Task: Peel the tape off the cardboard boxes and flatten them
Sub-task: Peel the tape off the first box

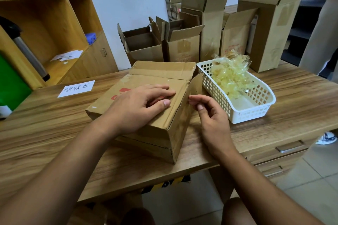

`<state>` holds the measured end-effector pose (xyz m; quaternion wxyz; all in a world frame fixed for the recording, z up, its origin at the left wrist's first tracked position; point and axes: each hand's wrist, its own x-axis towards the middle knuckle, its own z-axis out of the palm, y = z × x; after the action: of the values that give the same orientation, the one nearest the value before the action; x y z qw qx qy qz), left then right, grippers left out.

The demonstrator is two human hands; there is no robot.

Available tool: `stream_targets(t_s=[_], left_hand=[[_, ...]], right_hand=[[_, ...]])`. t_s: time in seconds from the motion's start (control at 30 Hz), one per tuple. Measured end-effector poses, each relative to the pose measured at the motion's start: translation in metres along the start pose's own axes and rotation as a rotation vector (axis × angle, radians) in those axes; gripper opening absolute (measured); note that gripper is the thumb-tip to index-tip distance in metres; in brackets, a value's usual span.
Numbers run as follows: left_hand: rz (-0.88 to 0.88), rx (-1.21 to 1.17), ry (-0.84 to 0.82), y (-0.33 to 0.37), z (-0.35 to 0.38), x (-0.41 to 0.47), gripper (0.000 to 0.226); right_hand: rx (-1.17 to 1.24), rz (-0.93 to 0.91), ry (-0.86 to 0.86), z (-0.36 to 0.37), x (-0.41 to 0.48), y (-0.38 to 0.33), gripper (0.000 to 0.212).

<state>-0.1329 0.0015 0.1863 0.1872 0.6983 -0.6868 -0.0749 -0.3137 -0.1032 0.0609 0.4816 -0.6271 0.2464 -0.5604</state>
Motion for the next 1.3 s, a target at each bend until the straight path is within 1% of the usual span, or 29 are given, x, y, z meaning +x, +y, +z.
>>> stream_targets(t_s=[0.1, 0.27, 0.47, 0.63, 0.83, 1.07, 1.3], left_hand=[[-0.002, 0.009, 0.002, 0.0007, 0.0, -0.0002, 0.05], [0.001, 0.011, 0.002, 0.0005, -0.0001, 0.0001, 0.05], [0.002, 0.006, -0.004, -0.0012, 0.0002, 0.0011, 0.05], [0.005, 0.009, -0.005, -0.0019, 0.0006, 0.0015, 0.049], [0.009, 0.008, 0.013, -0.001, 0.0001, 0.0007, 0.05], [0.006, 0.014, 0.01, 0.0002, 0.0003, 0.0014, 0.05], [0.013, 0.002, 0.005, -0.0006, -0.001, 0.0023, 0.05]], right_hand=[[0.052, 0.03, -0.01, 0.0007, 0.0026, 0.0017, 0.033], [0.068, 0.034, -0.016, -0.001, 0.0038, 0.0048, 0.033], [0.093, 0.032, 0.028, 0.0017, 0.0037, 0.0051, 0.03], [0.053, 0.021, -0.02, 0.0021, 0.0027, 0.0034, 0.031], [0.013, 0.017, -0.037, 0.0012, 0.0004, -0.0004, 0.031], [0.052, 0.014, -0.006, 0.0027, 0.0017, -0.0014, 0.032], [0.015, 0.001, -0.014, 0.0005, 0.0003, -0.0021, 0.032]])
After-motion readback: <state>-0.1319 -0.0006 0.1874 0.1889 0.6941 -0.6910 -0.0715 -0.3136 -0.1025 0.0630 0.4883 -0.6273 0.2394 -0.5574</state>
